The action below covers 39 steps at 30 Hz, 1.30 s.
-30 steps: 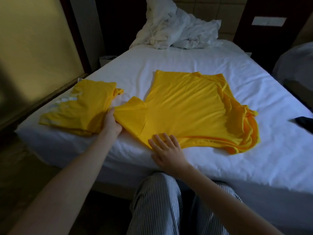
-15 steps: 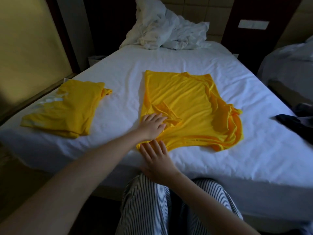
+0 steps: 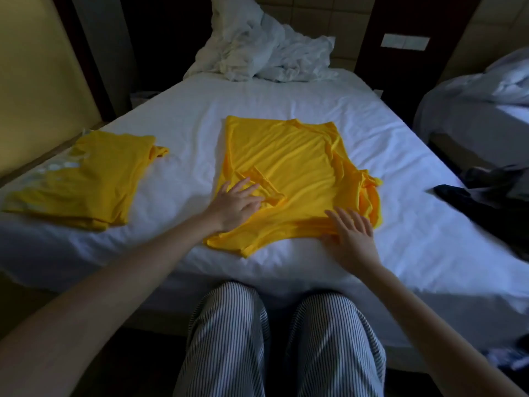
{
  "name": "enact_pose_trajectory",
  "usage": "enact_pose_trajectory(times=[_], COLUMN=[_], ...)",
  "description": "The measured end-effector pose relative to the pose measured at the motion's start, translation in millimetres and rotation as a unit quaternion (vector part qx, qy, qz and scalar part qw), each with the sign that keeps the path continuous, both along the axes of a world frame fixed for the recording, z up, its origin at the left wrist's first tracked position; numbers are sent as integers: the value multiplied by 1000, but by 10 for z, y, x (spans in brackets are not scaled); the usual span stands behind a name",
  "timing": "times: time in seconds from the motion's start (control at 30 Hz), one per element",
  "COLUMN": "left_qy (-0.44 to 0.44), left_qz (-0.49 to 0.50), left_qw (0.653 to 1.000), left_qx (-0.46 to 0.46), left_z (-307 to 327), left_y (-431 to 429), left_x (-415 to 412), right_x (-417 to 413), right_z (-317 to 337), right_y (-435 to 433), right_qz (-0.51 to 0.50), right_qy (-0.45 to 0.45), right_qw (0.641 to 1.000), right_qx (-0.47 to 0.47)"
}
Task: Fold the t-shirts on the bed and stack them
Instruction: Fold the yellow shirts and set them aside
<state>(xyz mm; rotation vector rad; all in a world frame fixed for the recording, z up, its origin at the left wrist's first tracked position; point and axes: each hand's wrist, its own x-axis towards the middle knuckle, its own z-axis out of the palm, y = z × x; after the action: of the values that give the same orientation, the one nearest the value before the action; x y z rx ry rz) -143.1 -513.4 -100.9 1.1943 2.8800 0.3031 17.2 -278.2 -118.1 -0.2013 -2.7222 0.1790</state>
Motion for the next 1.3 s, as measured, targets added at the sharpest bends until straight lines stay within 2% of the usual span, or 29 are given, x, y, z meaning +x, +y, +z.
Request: enact_pose_trajectory(times=[0.03, 0.07, 0.13, 0.17, 0.23, 0.3, 0.4, 0.57, 0.67, 0.77, 0.87, 0.97, 1.1, 1.2, 1.3], left_qy=[-6, -19, -30, -34, -46, -23, -9, -81, -76, -83, -104, -74, -12, -40, -128], left_qz=[-2, -9, -22, -20, -3, 7, -5, -43, -57, -38, -39, -50, -87, -62, -59], left_qw=[999, 998, 999, 998, 998, 999, 1000, 983, 980, 979, 978, 986, 996, 996, 990], left_qx=[46, 55, -22, -50, -46, -25, 27, 158, 174, 183, 175, 140, 11, -51, -27], left_z=[2, -14, -98, -129, -90, -10, 142, 368, 418, 385, 301, 252, 272, 285, 361], left_y=[120, 249, 465, 527, 596, 695, 996, 1793, 2211, 2445, 2624, 2895, 3281, 3507, 3622], left_x=[34, 76, 150, 161, 139, 115, 151, 384, 458, 361, 174, 20, -67, -117, -215], right_x=[41, 75, 117, 127, 130, 138, 131, -42, -255, -473, -481, -183, 58, -52, -191], right_z=[-13, -44, -78, -59, 16, 53, 67, 90, 158, 207, 170, 75, -41, -22, 35], right_y=[75, 134, 200, 228, 314, 436, 629, 923, 1063, 1167, 1208, 1258, 1295, 1352, 1464], right_qz=[-38, -57, -48, -35, -6, 0, -76, -211, -265, -260, -273, -338, -343, -350, -346], right_qy=[-63, -117, -146, -147, -131, -53, 55, 12, -43, -47, -1, 59, 57, 39, 21], right_qw=[997, 991, 988, 988, 989, 991, 989, 945, 926, 924, 919, 894, 894, 887, 887], right_qx=[-18, -38, -31, -30, -68, -122, -119, -248, -264, -275, -285, -289, -282, -298, -306])
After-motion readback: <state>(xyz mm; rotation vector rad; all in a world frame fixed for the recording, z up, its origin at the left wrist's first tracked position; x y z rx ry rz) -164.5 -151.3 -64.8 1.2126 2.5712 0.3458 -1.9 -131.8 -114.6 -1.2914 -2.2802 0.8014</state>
